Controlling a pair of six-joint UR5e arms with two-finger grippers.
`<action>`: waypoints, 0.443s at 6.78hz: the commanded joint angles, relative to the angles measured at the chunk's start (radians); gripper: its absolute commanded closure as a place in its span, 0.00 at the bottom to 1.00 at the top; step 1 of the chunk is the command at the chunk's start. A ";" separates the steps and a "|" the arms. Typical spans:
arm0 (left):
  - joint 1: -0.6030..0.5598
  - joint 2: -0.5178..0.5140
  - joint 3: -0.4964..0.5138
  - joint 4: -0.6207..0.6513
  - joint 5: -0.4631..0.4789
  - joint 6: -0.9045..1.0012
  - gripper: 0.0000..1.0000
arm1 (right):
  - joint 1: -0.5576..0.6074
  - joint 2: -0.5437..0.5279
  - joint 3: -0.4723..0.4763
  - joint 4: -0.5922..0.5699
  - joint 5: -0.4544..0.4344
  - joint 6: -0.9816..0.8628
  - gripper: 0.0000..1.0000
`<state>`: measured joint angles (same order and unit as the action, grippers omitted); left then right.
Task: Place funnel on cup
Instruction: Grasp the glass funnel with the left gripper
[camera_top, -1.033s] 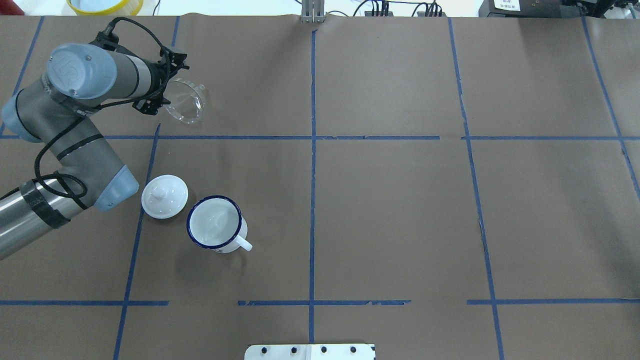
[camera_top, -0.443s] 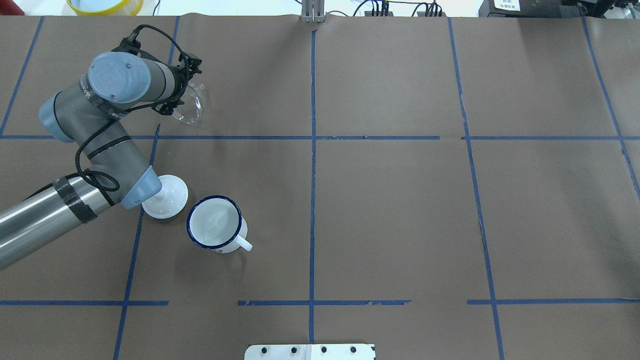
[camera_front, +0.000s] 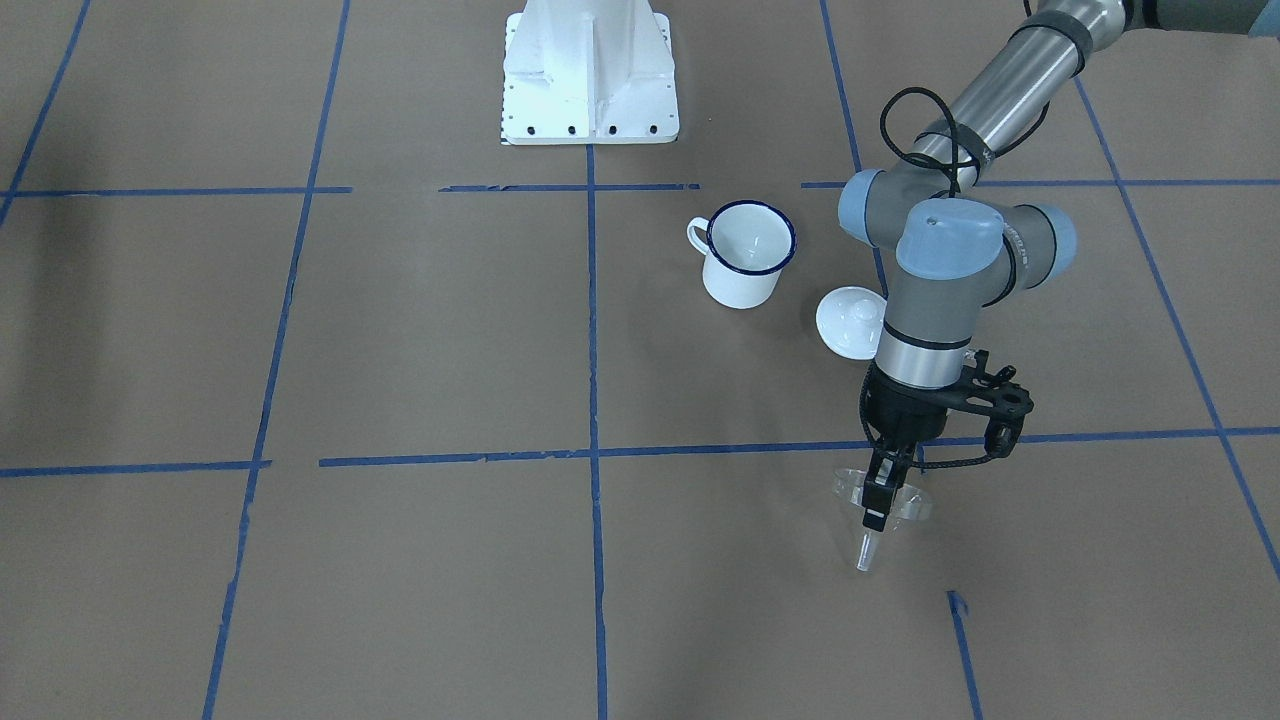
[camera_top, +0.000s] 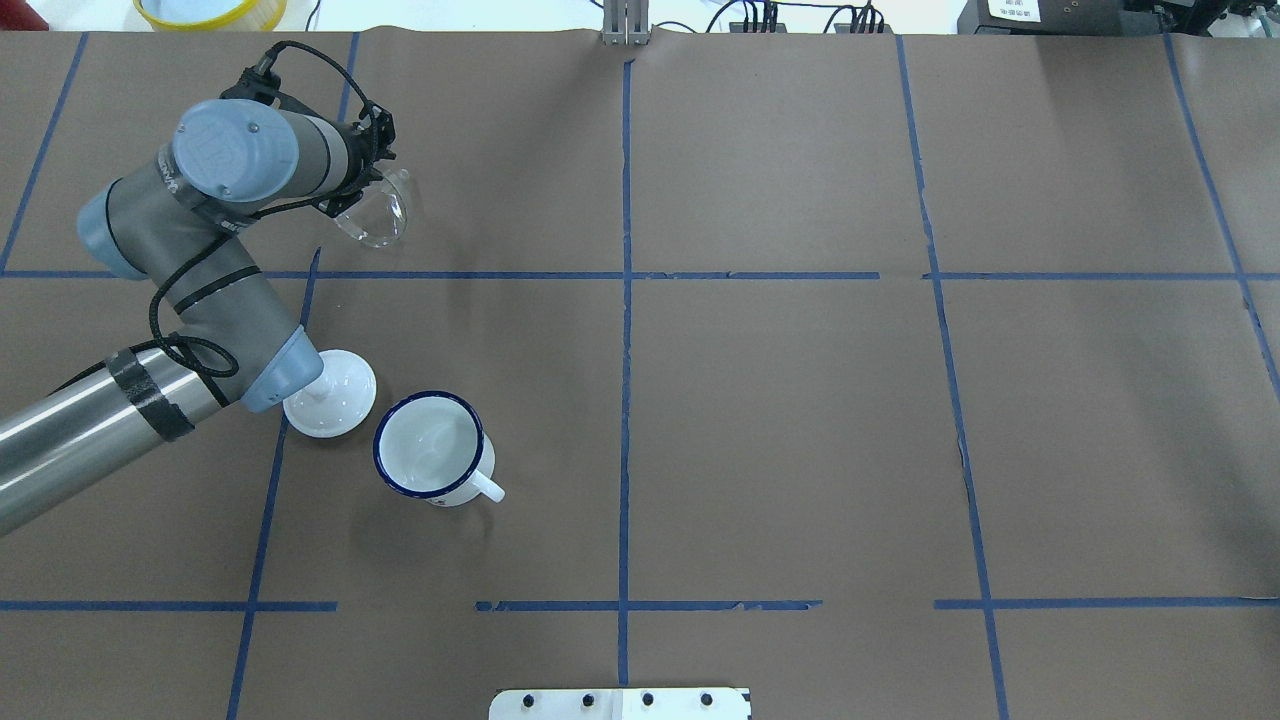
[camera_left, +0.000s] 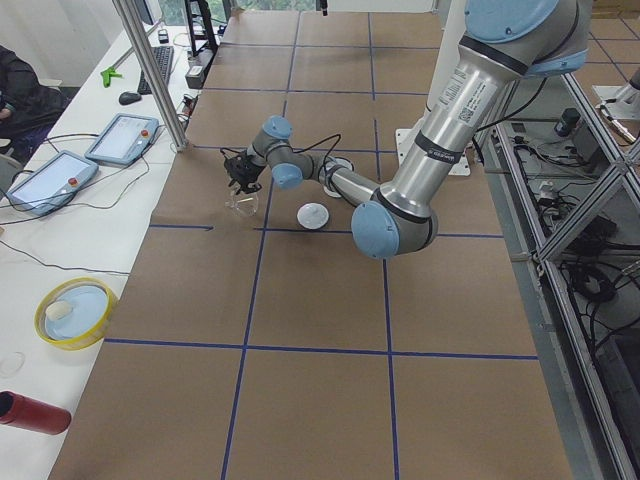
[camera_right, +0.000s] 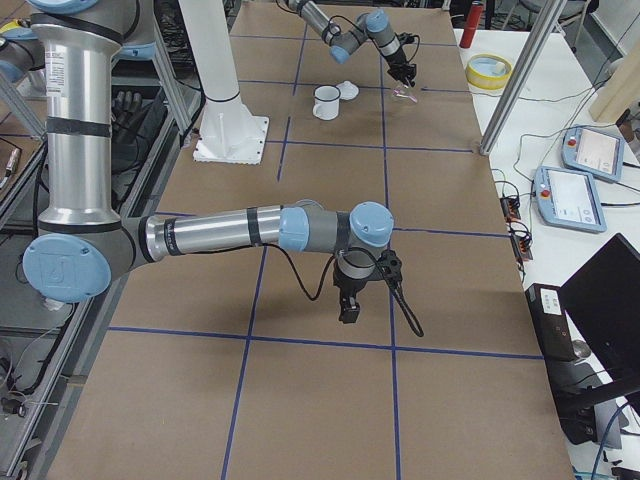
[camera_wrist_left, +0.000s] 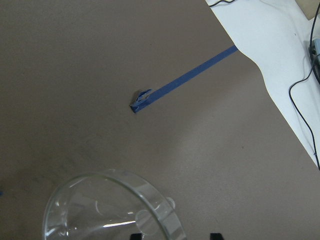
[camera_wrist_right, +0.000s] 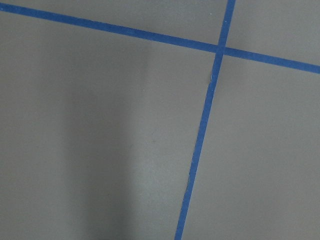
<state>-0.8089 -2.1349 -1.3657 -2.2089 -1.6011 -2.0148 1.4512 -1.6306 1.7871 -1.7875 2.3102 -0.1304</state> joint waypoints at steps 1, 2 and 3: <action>-0.091 0.004 -0.065 -0.011 -0.137 0.002 1.00 | 0.000 0.000 0.000 0.000 0.000 0.000 0.00; -0.154 0.015 -0.090 -0.012 -0.251 0.002 1.00 | 0.000 0.000 0.000 0.000 0.000 0.000 0.00; -0.235 0.020 -0.122 -0.006 -0.349 0.004 1.00 | 0.000 0.000 0.000 0.000 0.000 0.000 0.00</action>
<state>-0.9589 -2.1223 -1.4521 -2.2192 -1.8338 -2.0122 1.4512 -1.6306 1.7871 -1.7871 2.3102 -0.1304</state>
